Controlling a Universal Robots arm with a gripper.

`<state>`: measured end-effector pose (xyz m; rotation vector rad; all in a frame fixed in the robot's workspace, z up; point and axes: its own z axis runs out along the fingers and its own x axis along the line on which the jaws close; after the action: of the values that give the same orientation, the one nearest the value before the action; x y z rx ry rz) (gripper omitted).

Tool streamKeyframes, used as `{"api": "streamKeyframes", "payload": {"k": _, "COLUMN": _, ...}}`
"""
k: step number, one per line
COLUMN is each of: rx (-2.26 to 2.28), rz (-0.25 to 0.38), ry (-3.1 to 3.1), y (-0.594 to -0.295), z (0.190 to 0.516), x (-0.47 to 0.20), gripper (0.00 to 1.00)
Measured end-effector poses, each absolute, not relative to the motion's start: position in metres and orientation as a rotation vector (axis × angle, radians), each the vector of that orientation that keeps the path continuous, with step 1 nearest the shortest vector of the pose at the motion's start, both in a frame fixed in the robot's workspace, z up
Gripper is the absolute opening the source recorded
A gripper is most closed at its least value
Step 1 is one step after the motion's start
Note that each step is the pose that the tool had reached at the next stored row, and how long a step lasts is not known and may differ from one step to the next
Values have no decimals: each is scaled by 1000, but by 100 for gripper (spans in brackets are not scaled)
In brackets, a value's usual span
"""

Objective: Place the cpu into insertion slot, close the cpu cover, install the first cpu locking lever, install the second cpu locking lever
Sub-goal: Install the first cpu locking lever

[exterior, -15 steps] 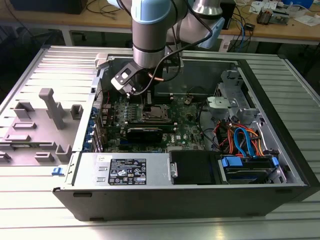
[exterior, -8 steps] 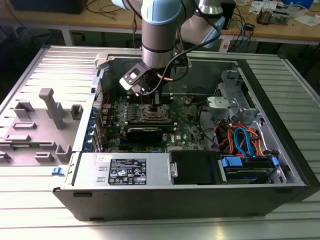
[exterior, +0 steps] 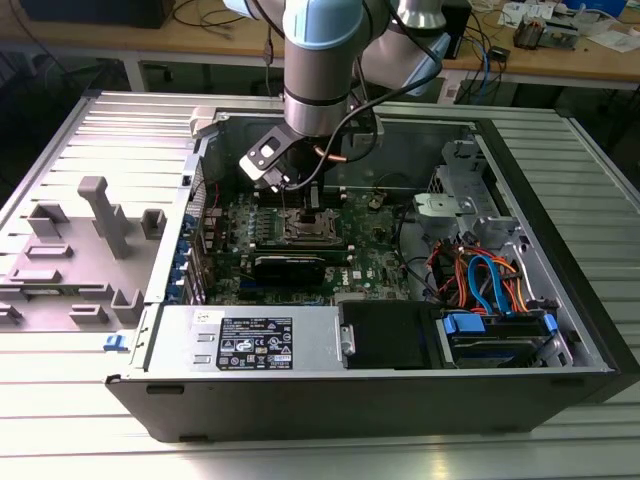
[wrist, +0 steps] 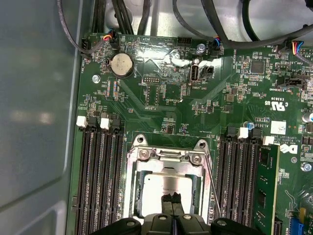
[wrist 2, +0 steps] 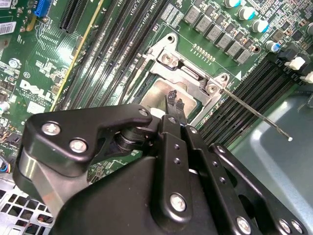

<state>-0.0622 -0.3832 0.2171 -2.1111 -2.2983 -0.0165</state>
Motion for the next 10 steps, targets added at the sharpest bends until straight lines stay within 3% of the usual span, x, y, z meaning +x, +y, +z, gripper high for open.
{"api": "streamKeyframes", "payload": {"k": 10, "rx": -2111, "rz": -16, "ry": -2298, "y": -383, "z": 226, "x": -62, "gripper": 11}}
